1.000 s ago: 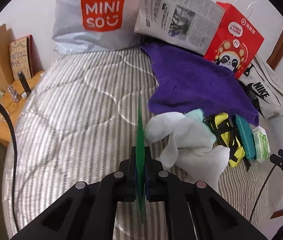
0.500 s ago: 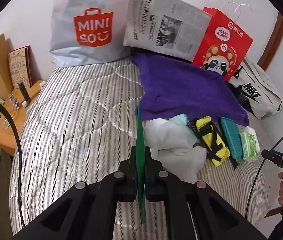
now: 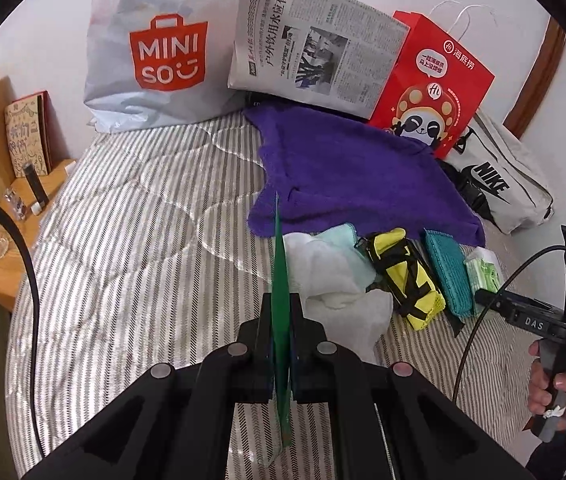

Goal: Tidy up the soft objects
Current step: 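Grasp the green tissue pack with the right gripper while the left gripper holds the green packet, then carry both items over the purple towel while the right gripper sets the tissue pack down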

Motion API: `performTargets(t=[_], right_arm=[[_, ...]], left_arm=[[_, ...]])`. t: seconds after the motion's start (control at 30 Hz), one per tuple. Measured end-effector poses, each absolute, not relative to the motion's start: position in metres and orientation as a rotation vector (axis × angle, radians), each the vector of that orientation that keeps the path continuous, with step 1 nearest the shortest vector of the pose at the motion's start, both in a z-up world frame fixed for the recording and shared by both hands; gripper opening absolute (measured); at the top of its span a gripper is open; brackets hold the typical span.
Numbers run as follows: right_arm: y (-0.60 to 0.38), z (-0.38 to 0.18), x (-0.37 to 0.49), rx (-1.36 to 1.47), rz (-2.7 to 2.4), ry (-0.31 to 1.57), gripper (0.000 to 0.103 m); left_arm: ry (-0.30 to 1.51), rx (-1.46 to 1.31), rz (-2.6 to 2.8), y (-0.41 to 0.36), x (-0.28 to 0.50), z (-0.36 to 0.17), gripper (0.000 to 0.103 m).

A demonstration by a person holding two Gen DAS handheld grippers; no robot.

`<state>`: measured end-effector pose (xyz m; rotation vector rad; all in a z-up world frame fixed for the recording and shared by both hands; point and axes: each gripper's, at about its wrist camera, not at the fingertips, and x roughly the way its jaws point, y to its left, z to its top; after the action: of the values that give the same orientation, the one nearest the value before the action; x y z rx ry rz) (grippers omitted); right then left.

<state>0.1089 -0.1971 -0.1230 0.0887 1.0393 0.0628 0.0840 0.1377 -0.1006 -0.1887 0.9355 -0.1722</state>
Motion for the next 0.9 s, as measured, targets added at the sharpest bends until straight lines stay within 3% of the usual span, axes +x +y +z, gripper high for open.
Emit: performTargets(t=[0.07,0.47,0.53,0.9], right_arm=[[-0.202,-0.12,0.105,0.1,0.097,1.035,0.048],[-0.207,-0.14,0.106,0.076,0.053,1.111,0.052],[-0.208,-0.142,0.108,0.079,0.063,1.103,0.047],[-0.215,-0.101,0.088,0.085,0.132,1.012,0.046]], left_arm=[[0.941,-0.193,-0.17,0.138,0.084,-0.103,0.006],[0.946,-0.206,-0.184,0.138,0.082,-0.108,0.006],[0.947,-0.205,-0.185,0.138,0.082,-0.108,0.006],[0.912,-0.211,-0.211,0.138,0.078,-0.087,0.006]])
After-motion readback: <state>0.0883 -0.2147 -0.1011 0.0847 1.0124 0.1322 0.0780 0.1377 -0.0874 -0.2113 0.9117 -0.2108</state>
